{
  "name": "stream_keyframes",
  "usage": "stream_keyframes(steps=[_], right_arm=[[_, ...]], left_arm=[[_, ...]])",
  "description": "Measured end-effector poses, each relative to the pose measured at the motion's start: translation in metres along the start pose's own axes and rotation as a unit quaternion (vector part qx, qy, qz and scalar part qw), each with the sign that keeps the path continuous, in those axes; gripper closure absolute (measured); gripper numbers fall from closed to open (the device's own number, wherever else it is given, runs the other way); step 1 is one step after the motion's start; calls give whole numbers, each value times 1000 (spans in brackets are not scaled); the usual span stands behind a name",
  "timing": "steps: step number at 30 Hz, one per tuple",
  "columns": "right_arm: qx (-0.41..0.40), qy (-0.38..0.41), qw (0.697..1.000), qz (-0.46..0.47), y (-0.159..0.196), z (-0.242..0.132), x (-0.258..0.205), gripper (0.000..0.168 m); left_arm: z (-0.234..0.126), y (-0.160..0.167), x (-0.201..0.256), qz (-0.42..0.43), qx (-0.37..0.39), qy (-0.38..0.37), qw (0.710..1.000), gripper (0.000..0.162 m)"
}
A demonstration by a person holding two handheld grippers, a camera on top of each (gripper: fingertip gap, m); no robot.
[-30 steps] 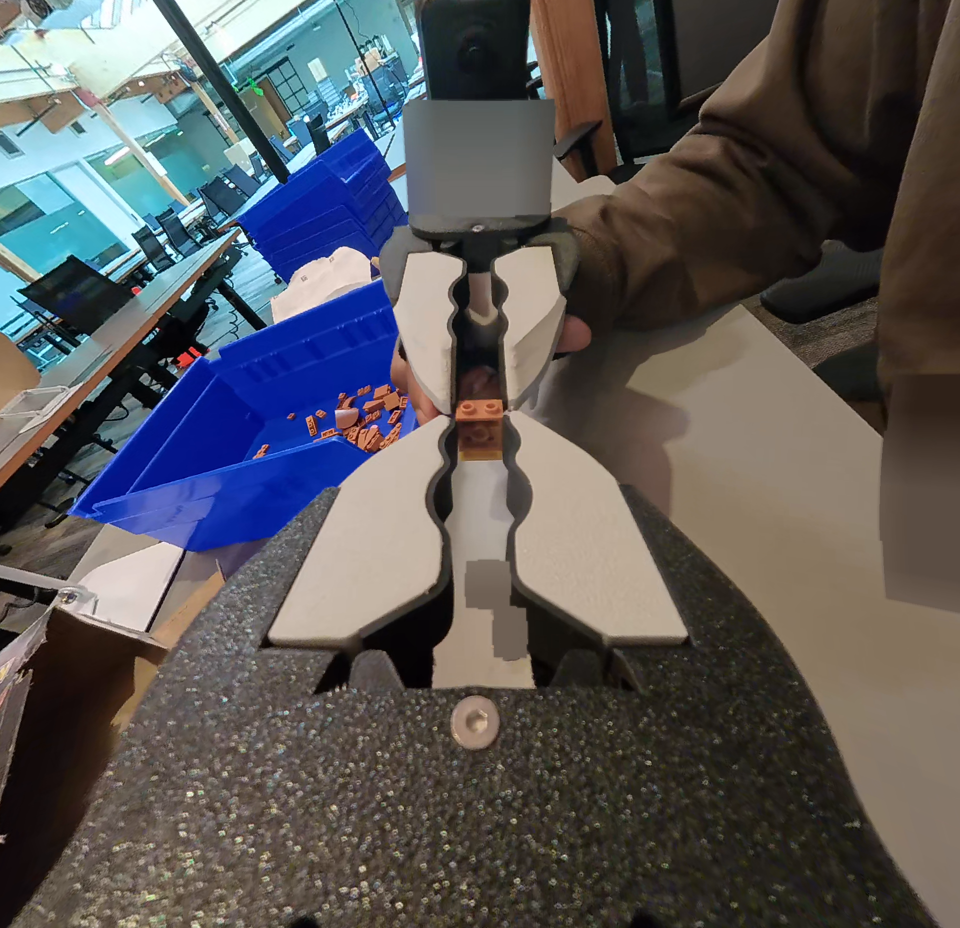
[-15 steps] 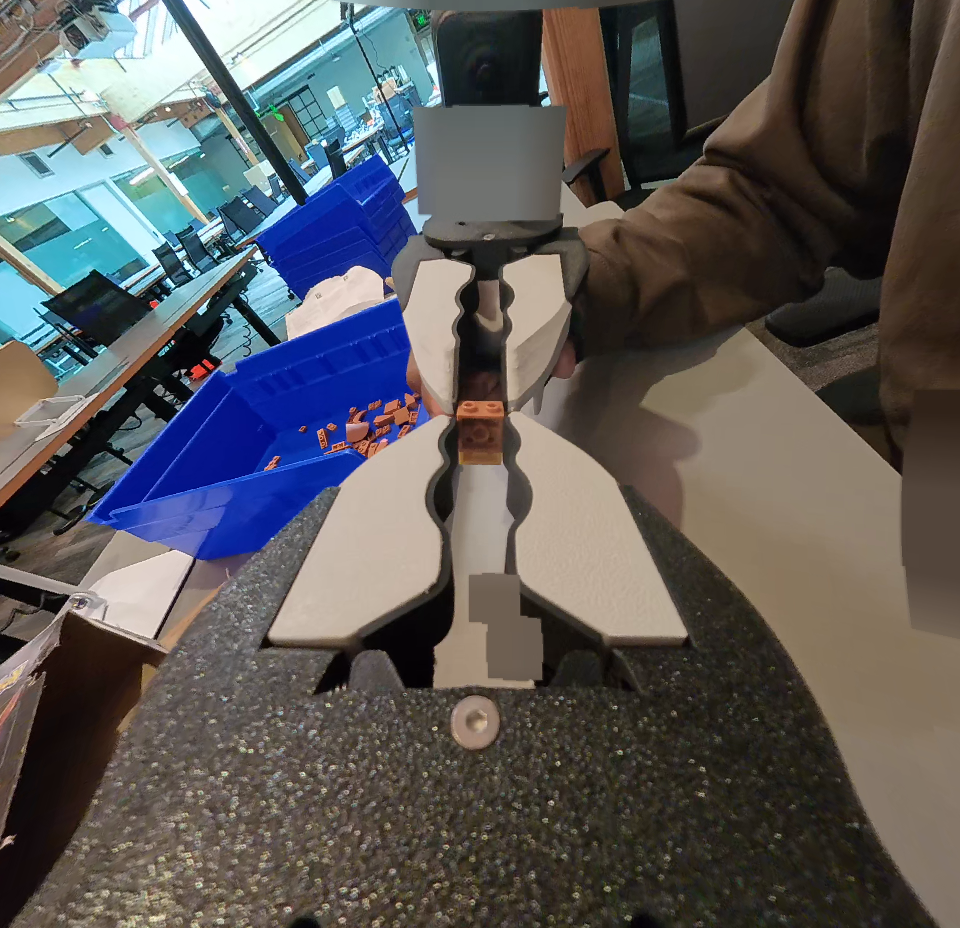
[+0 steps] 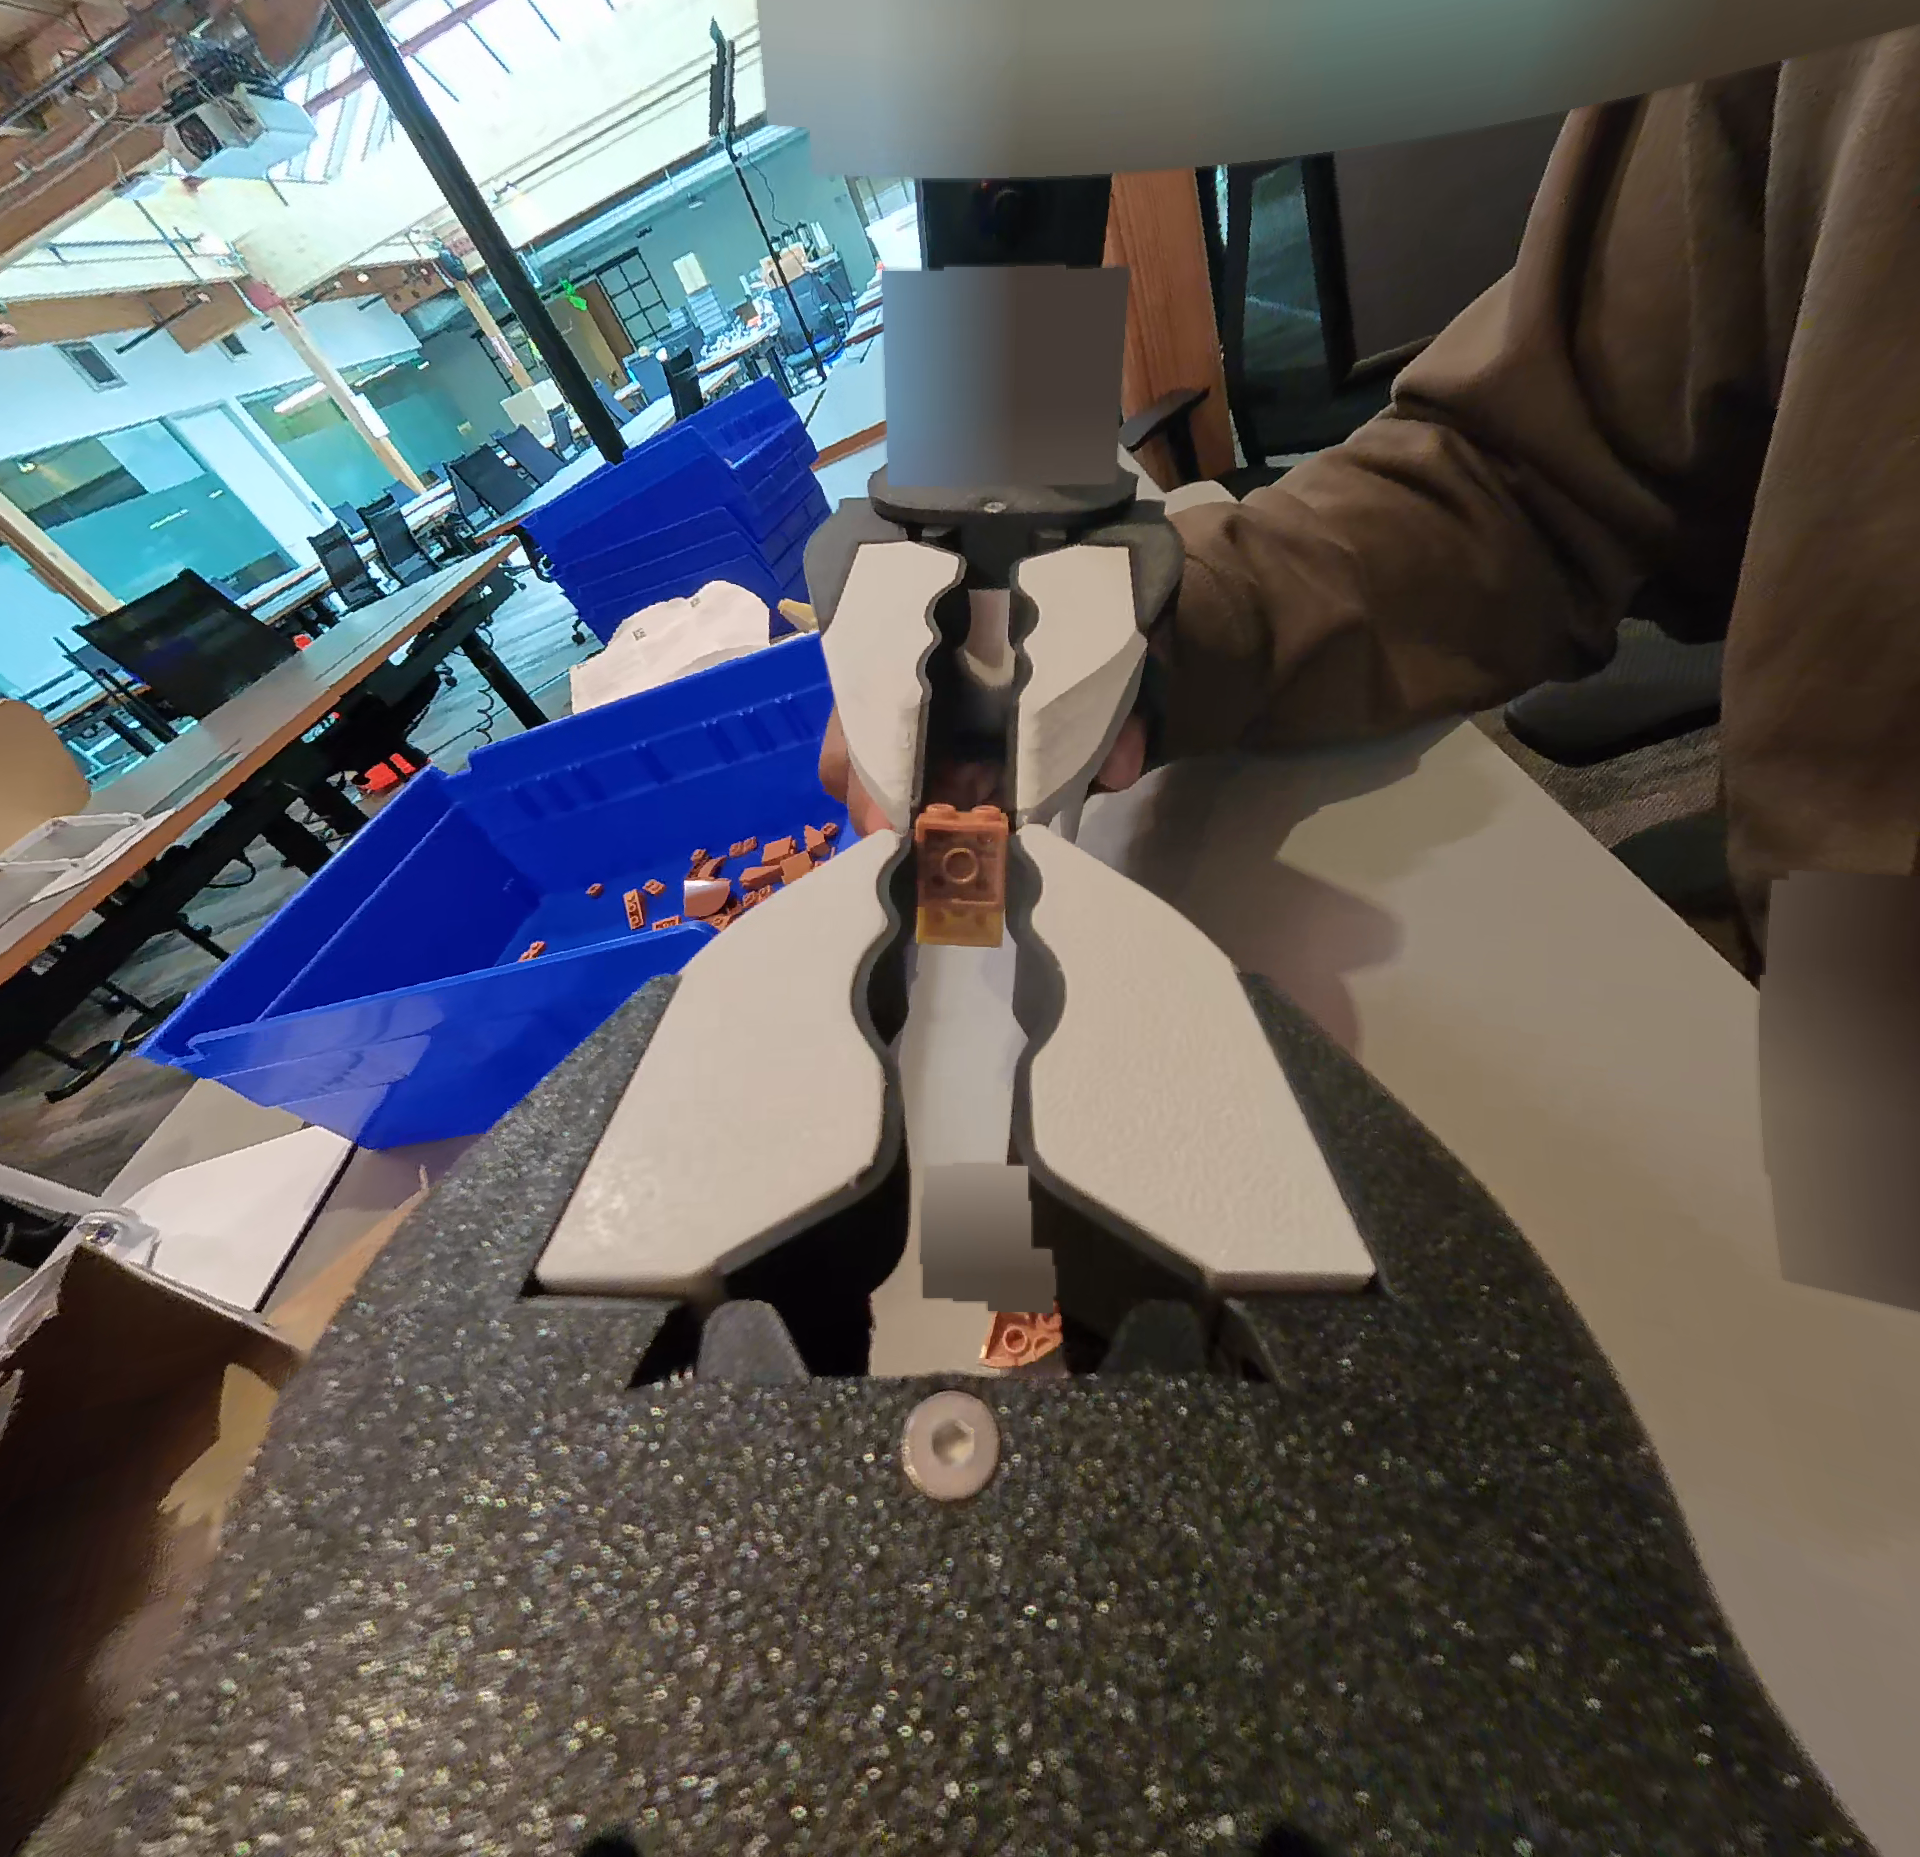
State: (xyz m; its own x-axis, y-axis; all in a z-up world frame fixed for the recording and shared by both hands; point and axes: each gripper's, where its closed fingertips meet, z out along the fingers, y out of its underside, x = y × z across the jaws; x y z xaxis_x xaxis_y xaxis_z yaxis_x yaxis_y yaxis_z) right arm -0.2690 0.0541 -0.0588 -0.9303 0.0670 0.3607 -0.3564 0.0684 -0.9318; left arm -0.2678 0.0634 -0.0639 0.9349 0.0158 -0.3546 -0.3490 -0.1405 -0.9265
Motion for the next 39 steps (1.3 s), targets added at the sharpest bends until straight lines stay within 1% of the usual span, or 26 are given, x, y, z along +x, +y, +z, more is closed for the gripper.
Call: stream_keyframes(steps=[12,16,20,21,22,23,24,25,26,28,30,32,35,37,39], right_arm=[[11,1,1000,14,-2,-2,3,154],[11,6,1000,8,-2,-2,4,154],[7,24,999,-20,-2,-2,6,155],[7,26,999,-34,-2,-3,5,168],[8,46,998,-49,-3,-5,9,168],[1,67,996,-62,-1,-8,15,168],[-5,83,994,-68,0,-11,22,168],[3,97,993,-68,-2,-15,27,168],[16,107,992,-62,-6,-18,32,168],[19,128,990,-63,-7,-20,38,168],[4,150,983,-103,-4,-18,39,168],[-29,180,969,-168,3,-12,38,164],[-71,215,939,-257,11,-4,36,156],[-83,226,928,-285,14,0,35,148],[-90,230,926,-287,17,4,34,136]], left_arm=[[0,-4,-2,-45,43,9,998,146],[0,-4,-3,-48,42,7,998,146],[0,-3,-5,-66,41,6,997,146],[0,-3,-7,-72,40,3,997,146],[-2,-2,-13,-82,41,-13,996,146],[-10,-10,-16,-99,75,-11,992,146],[-21,-20,-25,-117,110,-22,987,146],[-32,-25,-34,-125,129,-42,983,146],[-41,-28,-42,-129,136,-61,980,146],[-49,-30,-47,-132,138,-73,979,146],[-46,-29,-47,-147,139,-70,977,146],[-36,-24,-46,-176,135,-60,973,146],[-20,-15,-41,-227,128,-40,965,146],[-14,-13,-38,-259,135,-24,956,146],[-10,-12,-37,-287,140,-14,948,147]])
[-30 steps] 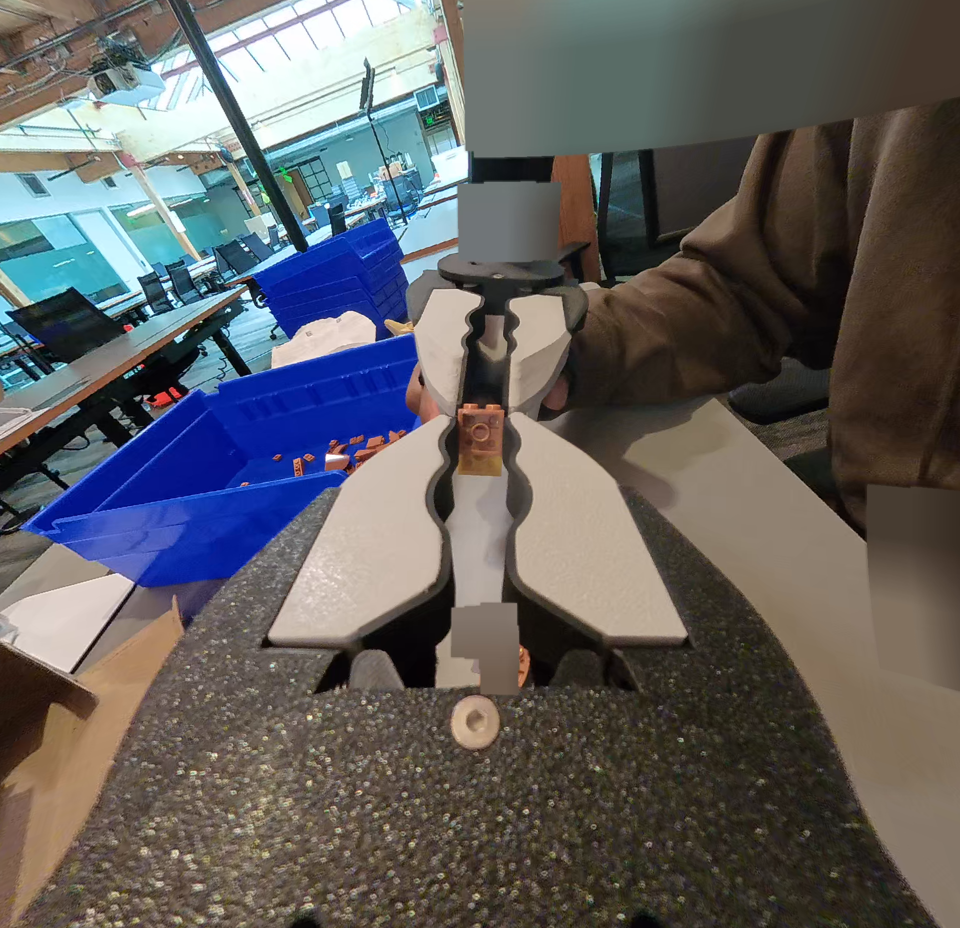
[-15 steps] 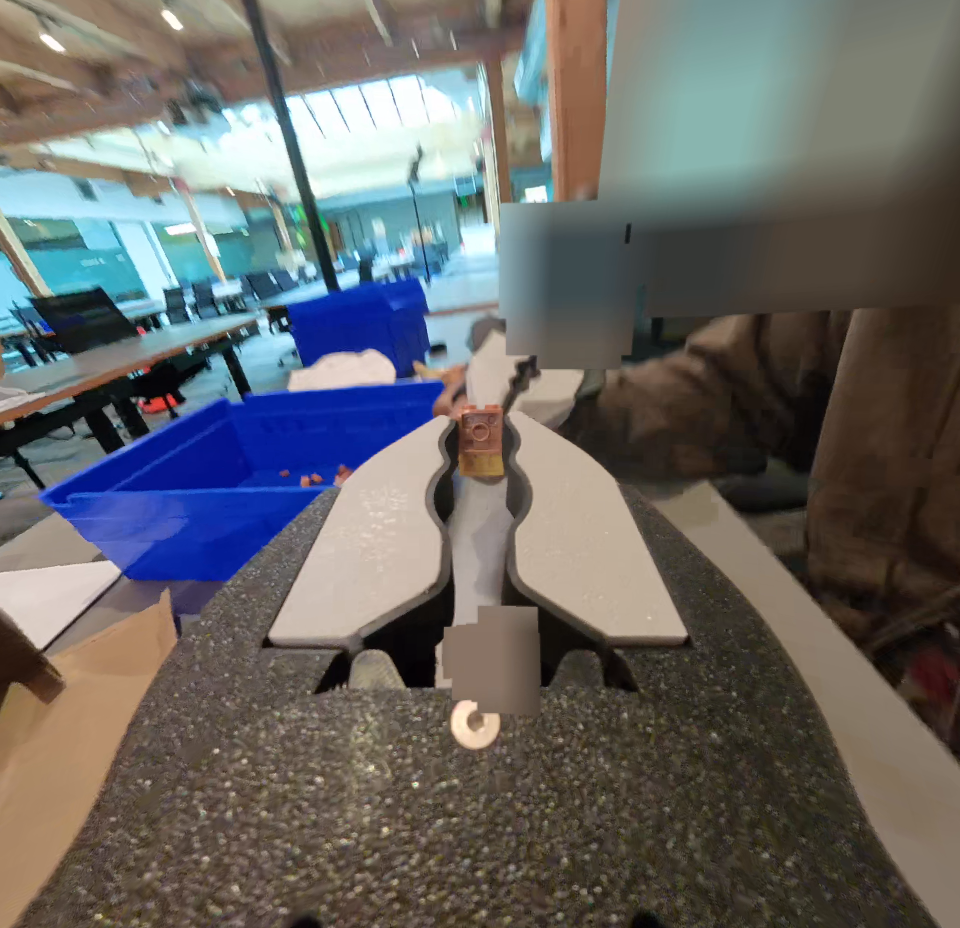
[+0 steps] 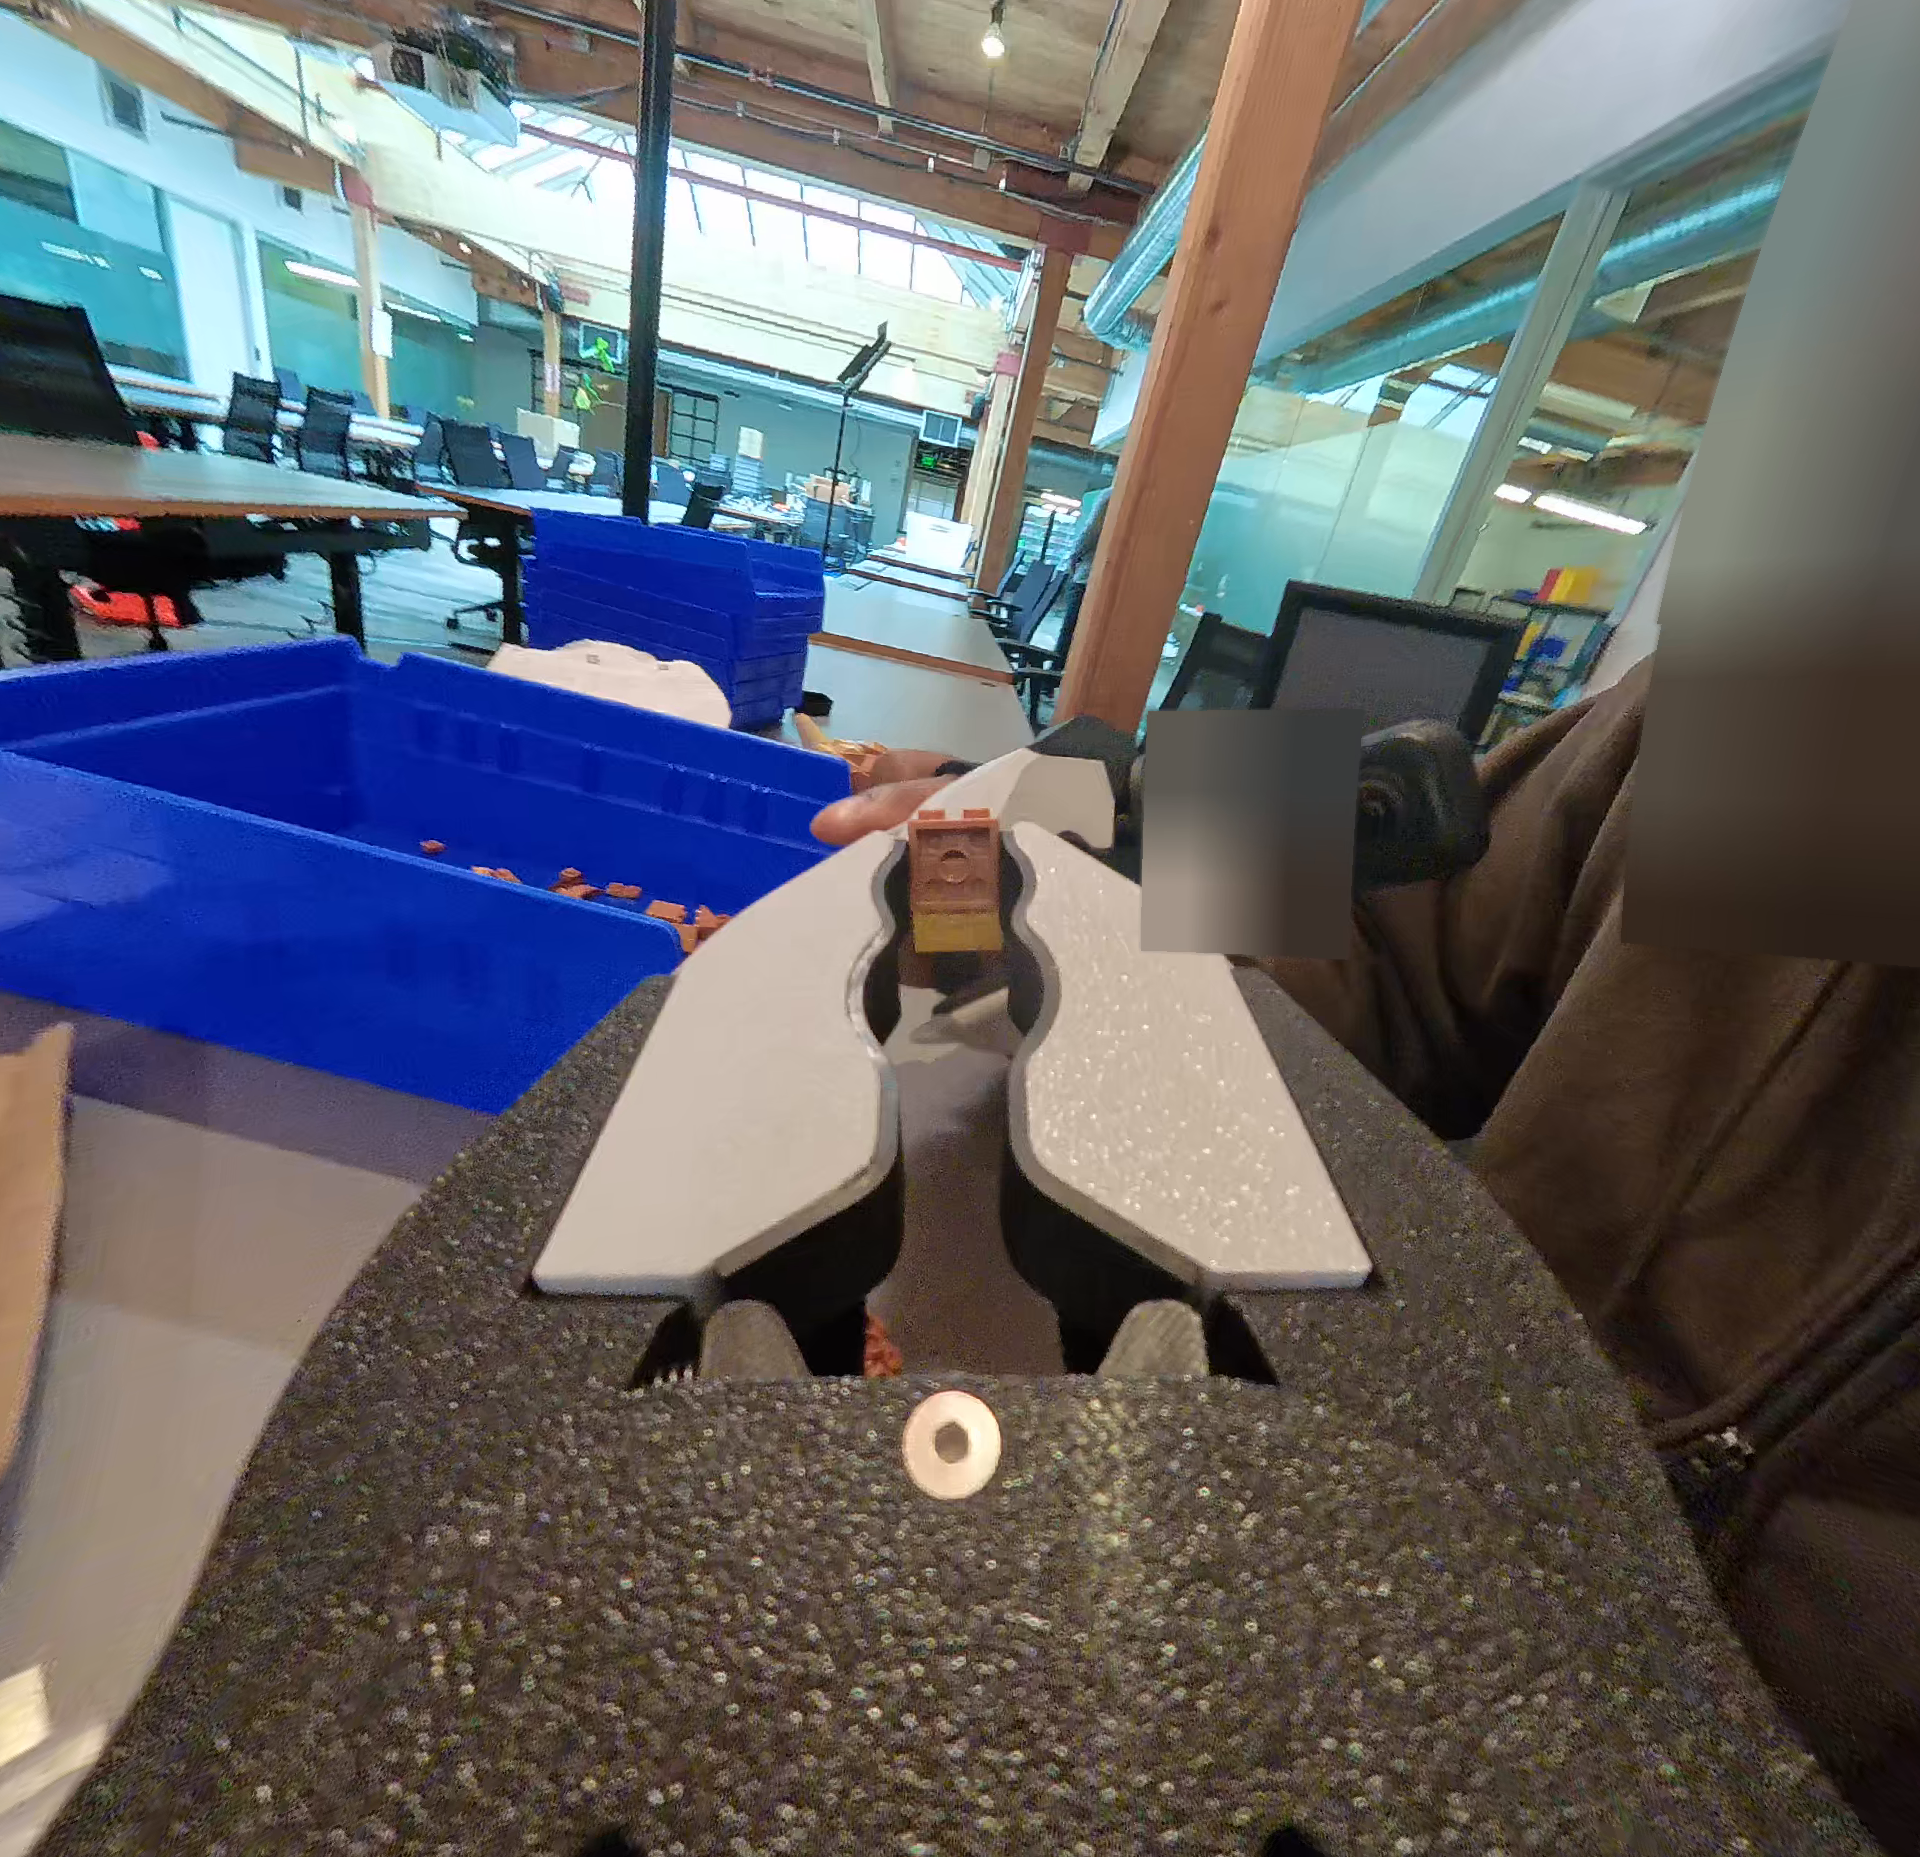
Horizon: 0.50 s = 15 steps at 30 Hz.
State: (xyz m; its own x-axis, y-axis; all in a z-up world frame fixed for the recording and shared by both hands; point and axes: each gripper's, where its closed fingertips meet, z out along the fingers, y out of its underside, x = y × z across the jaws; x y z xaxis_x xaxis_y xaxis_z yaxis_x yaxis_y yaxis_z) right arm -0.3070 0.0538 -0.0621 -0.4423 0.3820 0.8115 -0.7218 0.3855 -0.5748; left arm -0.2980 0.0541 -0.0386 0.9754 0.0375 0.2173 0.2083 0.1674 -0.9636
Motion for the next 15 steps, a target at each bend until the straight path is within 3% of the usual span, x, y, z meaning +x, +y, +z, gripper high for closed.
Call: stream_keyframes(steps=[8,15], right_arm=[[-1,6,999,-35,1,5,-11,117],[-4,25,998,-63,0,5,-7,130]], left_arm=[[4,13,-7,-92,-8,16,996,146],[5,21,-6,-114,-27,25,993,146]])
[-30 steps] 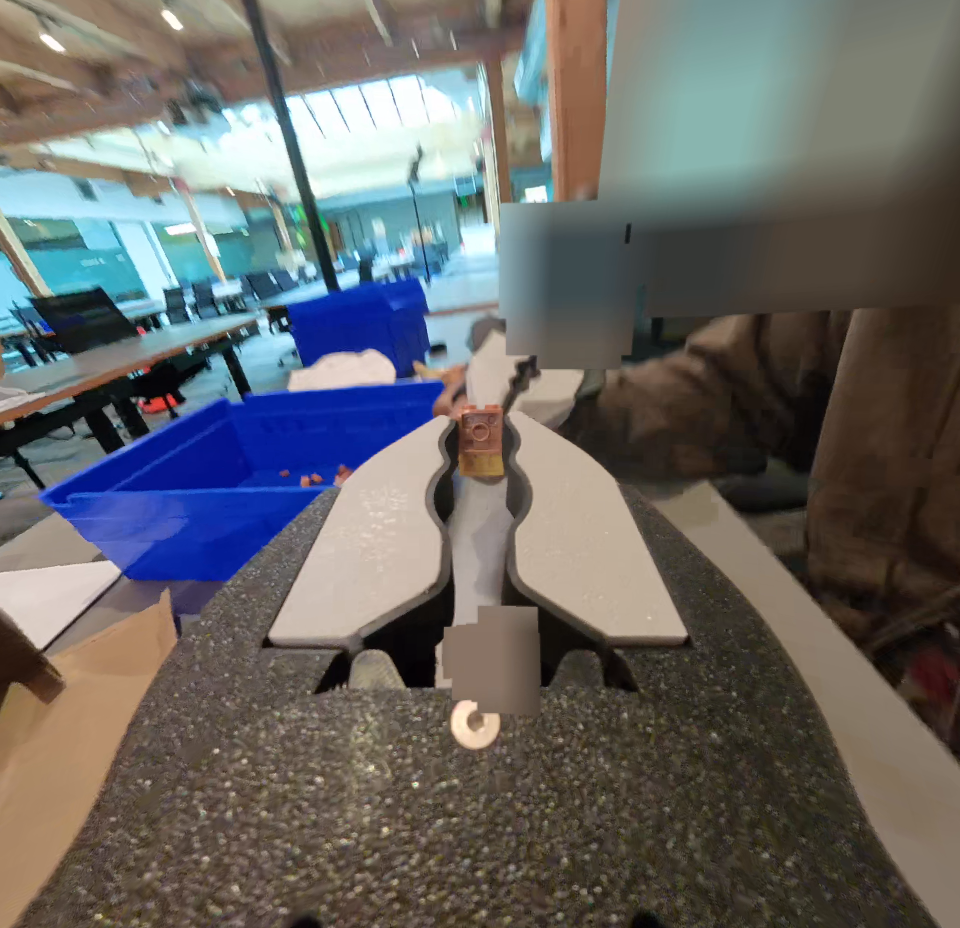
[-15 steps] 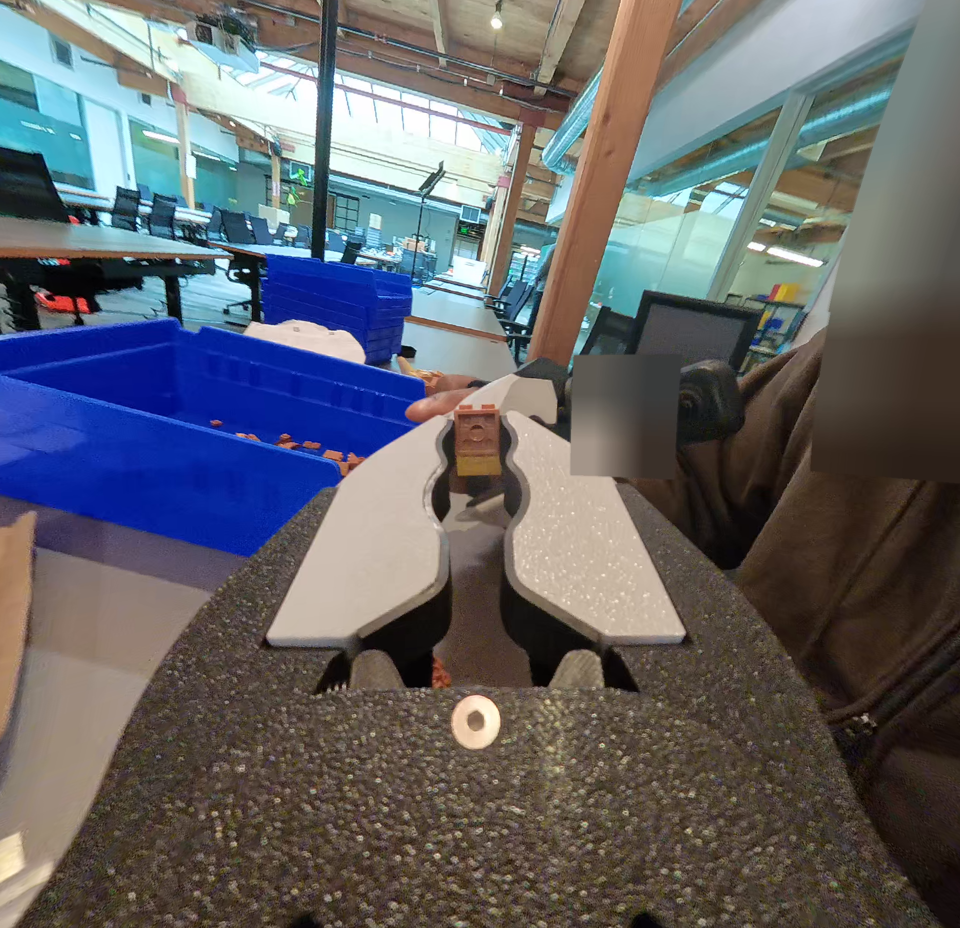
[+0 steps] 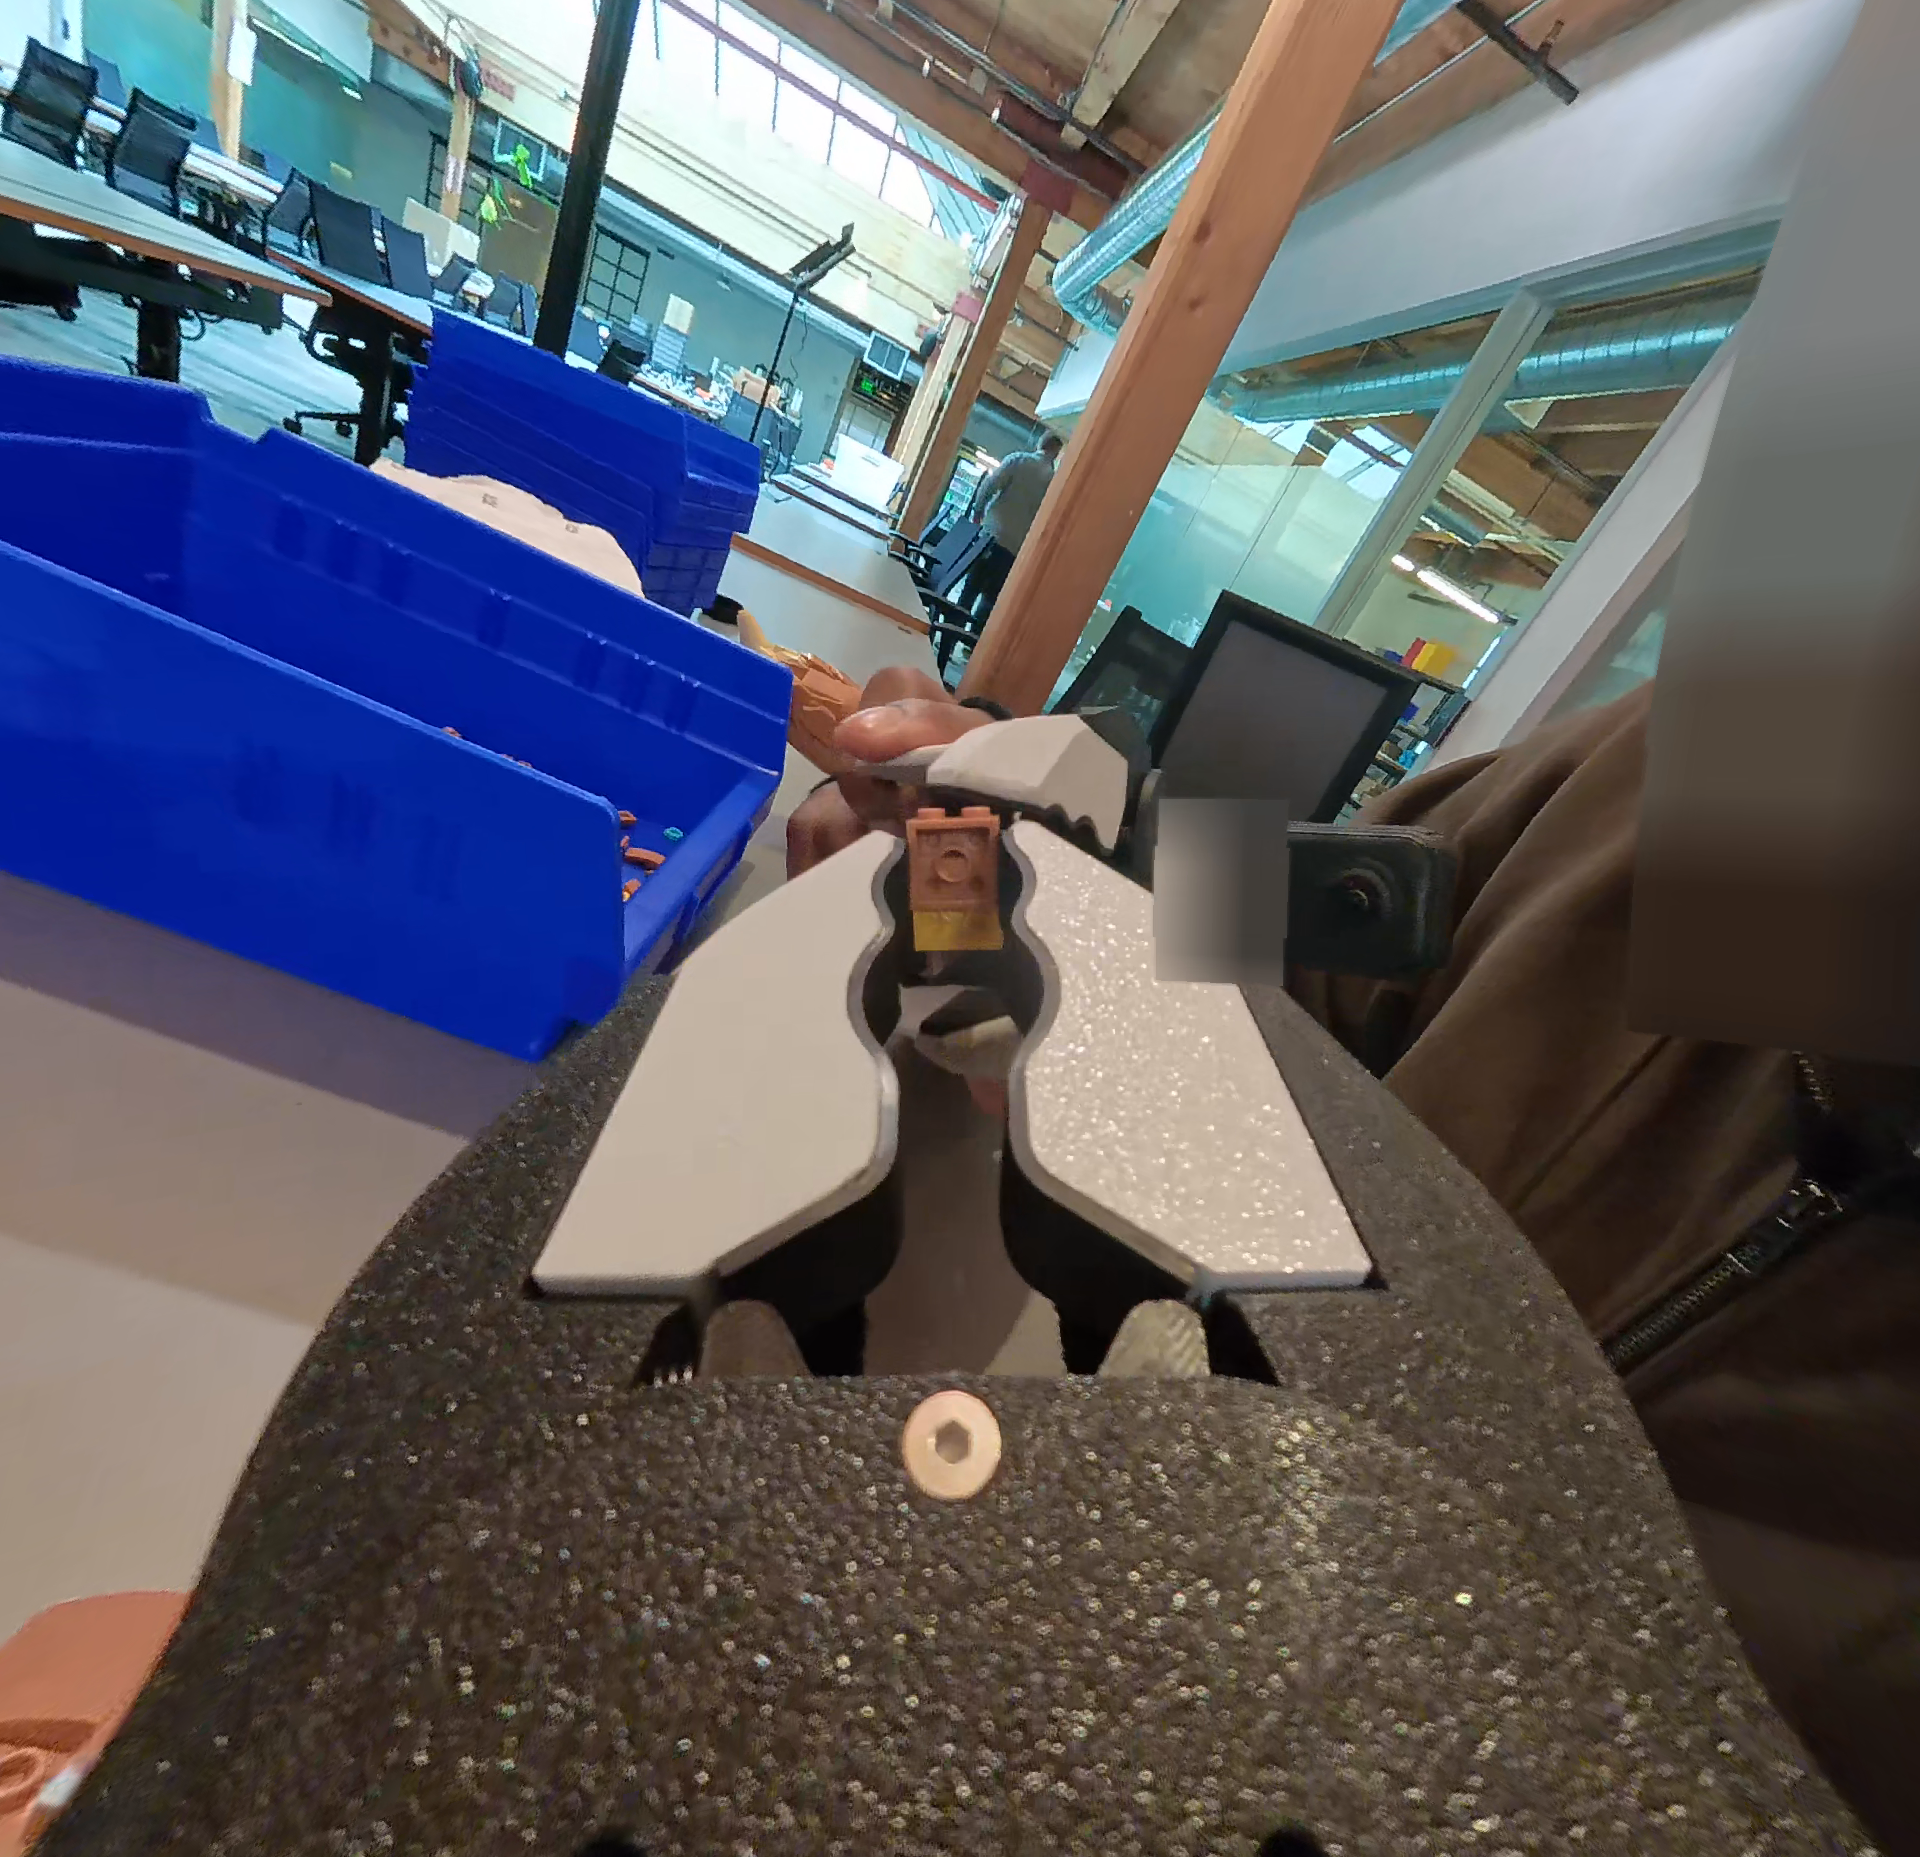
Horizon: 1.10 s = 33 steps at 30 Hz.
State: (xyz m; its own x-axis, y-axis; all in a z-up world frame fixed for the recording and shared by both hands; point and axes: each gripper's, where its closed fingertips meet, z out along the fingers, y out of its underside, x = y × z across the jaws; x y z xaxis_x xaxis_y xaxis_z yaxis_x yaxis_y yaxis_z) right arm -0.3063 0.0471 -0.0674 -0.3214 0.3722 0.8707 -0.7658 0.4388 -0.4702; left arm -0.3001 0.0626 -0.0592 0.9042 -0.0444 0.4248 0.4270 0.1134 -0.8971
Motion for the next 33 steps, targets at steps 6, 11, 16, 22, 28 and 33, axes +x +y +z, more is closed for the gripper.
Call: stream_keyframes(steps=[6,11,16,22,28,33], right_arm=[[-11,10,1000,0,4,0,4,144],[4,-15,1000,15,1,-2,0,144],[6,-32,999,15,0,-3,-4,143],[6,-37,999,7,-1,-3,-6,144],[12,-34,999,5,-5,-5,-3,144],[13,-41,999,13,-4,-5,-3,145]], left_arm=[[2,3,-1,-4,-6,0,1000,146],[0,6,2,6,-25,9,1000,146],[0,10,3,-2,-32,23,999,145],[0,12,4,14,-40,21,999,145],[1,9,7,25,-35,23,999,146],[0,7,8,17,-29,29,999,146]])
